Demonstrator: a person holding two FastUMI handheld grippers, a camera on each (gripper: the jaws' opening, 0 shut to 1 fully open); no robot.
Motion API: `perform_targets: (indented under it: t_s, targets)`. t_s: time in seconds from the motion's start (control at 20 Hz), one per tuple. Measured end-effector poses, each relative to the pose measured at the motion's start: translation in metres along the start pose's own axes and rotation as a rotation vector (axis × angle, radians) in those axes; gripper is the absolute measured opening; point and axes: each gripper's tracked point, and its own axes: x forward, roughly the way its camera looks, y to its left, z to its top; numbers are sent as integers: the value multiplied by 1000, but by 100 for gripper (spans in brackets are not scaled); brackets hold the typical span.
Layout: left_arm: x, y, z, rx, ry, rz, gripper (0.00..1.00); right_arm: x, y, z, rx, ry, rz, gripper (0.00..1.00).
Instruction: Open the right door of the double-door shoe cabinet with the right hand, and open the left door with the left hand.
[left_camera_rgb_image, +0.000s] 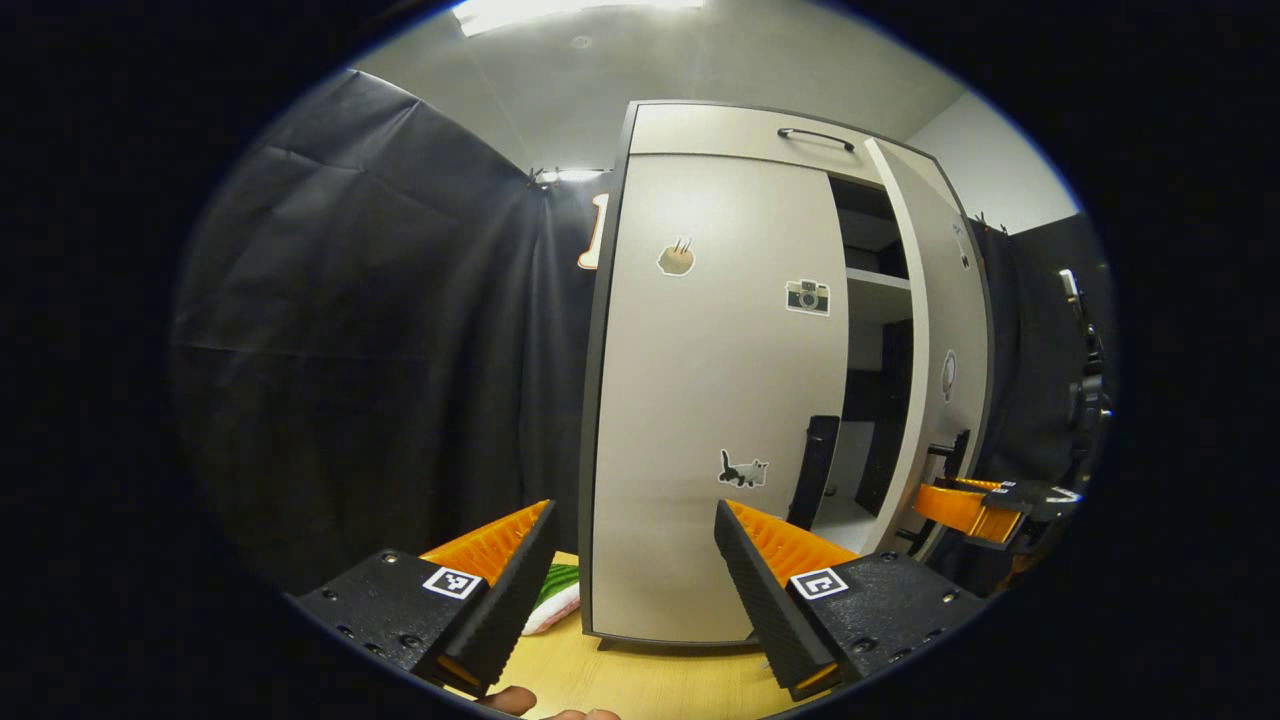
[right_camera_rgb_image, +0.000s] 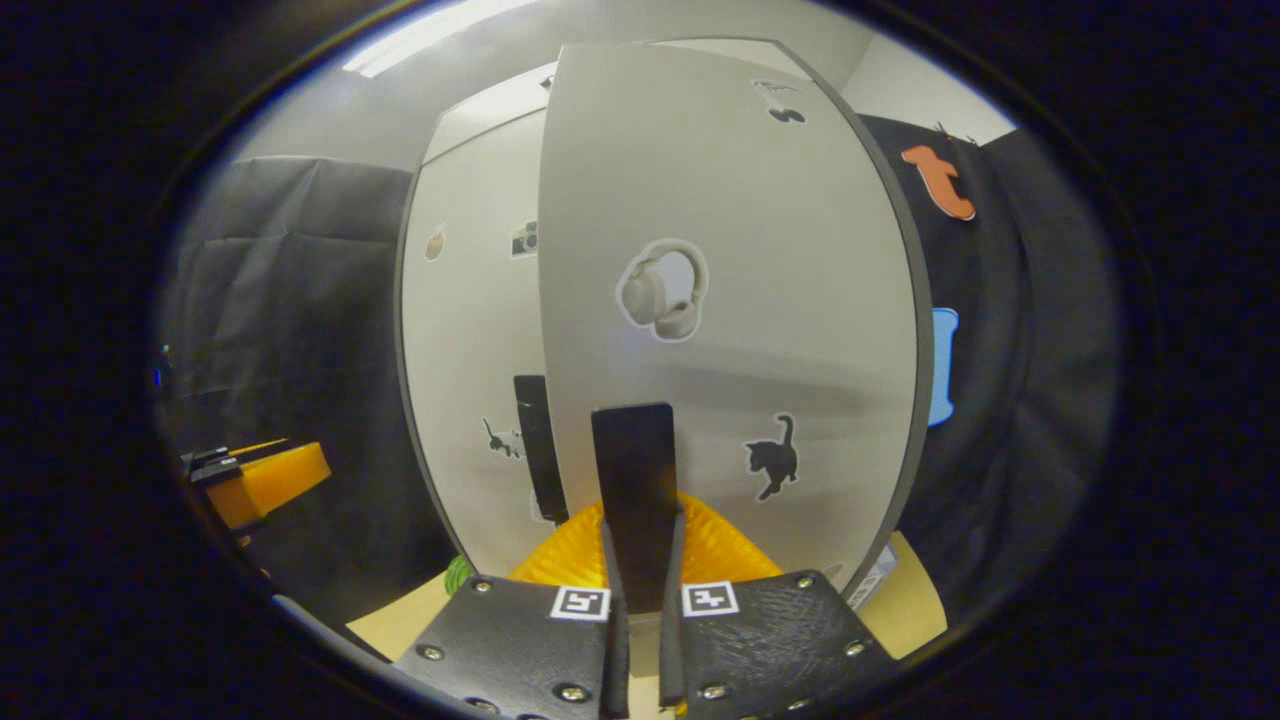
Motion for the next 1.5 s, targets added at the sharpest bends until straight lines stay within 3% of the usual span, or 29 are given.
perform_targets:
  t_s: [0.3,0.65,1.05,1.5]
  targets:
    - [-4,-8,2,20,-9,-17,96,-11,-4,2,5,11,95,12]
    - [3,-22,-5,17,6,-52,96,-28,-16,5,10,22,96,12]
    - [4,-40,-15,12,31,-94,96,-46,-39,5,21,20,-16,11]
    - [-1,-65,-23,-9,49,-164,96,-65,-80,5,19,9,-234,10]
